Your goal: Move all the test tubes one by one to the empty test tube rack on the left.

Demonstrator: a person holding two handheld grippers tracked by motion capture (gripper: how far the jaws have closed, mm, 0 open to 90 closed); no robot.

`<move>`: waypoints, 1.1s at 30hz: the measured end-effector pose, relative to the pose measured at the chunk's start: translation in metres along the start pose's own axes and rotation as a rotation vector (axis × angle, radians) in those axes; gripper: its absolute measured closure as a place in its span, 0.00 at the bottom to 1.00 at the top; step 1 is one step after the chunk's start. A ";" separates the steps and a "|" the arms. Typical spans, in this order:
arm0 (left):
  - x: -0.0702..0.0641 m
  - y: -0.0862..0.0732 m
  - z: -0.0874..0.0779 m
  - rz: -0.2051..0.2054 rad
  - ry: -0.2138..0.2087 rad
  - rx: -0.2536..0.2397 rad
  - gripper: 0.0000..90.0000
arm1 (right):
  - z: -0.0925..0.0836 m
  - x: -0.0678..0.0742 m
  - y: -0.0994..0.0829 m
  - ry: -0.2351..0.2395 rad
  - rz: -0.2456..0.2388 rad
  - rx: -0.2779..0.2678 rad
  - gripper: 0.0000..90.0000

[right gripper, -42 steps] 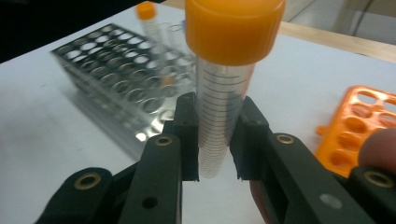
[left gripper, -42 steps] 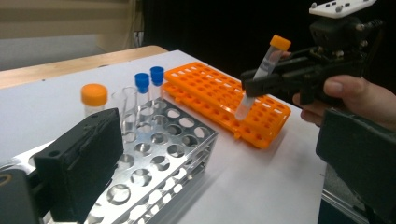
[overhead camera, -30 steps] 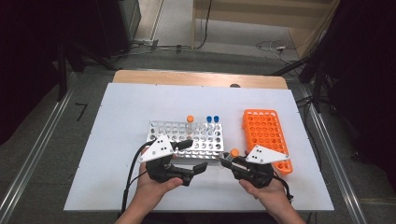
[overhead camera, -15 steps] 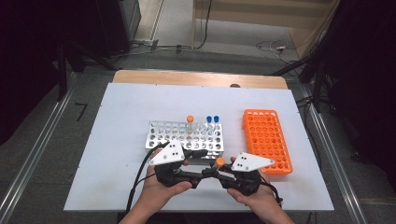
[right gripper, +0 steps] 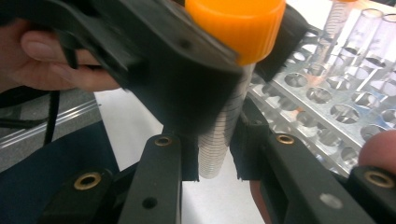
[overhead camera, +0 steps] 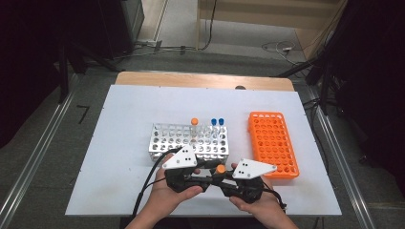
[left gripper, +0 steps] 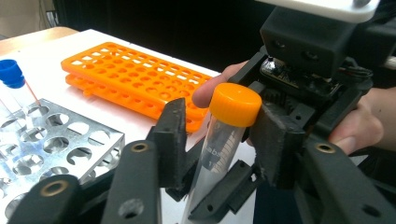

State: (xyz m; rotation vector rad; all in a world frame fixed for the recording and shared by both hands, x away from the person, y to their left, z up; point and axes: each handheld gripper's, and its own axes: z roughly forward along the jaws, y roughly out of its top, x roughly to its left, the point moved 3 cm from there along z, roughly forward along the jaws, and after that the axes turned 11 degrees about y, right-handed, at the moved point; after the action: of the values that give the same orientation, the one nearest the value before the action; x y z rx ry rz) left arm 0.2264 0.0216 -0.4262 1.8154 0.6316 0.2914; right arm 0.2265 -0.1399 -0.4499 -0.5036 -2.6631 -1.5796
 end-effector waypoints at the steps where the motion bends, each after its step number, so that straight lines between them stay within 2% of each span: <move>1: 0.000 0.000 0.000 0.002 -0.002 0.000 0.66 | 0.000 0.001 0.000 0.003 0.002 0.001 0.81; 5: -0.003 0.000 0.000 0.028 0.003 0.001 0.76 | 0.000 0.000 0.000 0.006 0.004 0.003 0.81; 8: -0.003 0.000 0.000 0.051 0.022 0.000 0.78 | 0.000 -0.001 -0.001 0.011 0.013 0.003 0.80; 12: -0.003 0.001 -0.002 0.061 0.047 -0.015 0.79 | 0.000 -0.002 0.000 0.010 0.012 -0.006 0.78; 15: 0.001 0.003 -0.007 0.046 0.066 -0.039 0.79 | -0.002 -0.003 -0.001 0.027 0.013 -0.006 0.65; 17: 0.005 0.004 -0.011 0.027 0.078 -0.054 0.79 | -0.004 -0.004 -0.002 0.034 0.014 -0.008 0.50; 20: 0.012 0.005 -0.017 0.008 0.100 -0.064 0.79 | -0.009 -0.007 -0.003 0.023 0.013 -0.005 0.27; 23: 0.020 0.006 -0.023 -0.003 0.124 -0.069 0.79 | -0.016 -0.011 -0.006 0.006 0.014 -0.003 0.07; 25: 0.025 0.006 -0.027 -0.012 0.142 -0.078 0.79 | -0.022 -0.015 -0.009 -0.024 0.004 -0.019 0.00; 28: 0.033 0.007 -0.033 -0.023 0.161 -0.086 0.79 | -0.033 -0.022 -0.013 -0.053 0.021 -0.053 0.00; 33: 0.049 0.009 -0.042 -0.043 0.200 -0.105 0.79 | -0.050 -0.031 -0.023 -0.087 0.045 -0.064 0.00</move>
State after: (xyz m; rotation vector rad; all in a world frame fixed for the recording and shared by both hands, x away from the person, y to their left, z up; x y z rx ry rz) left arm 0.2487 0.0801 -0.4094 1.6825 0.7792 0.4730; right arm 0.2419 -0.2017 -0.4500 -0.6447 -2.6493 -1.6722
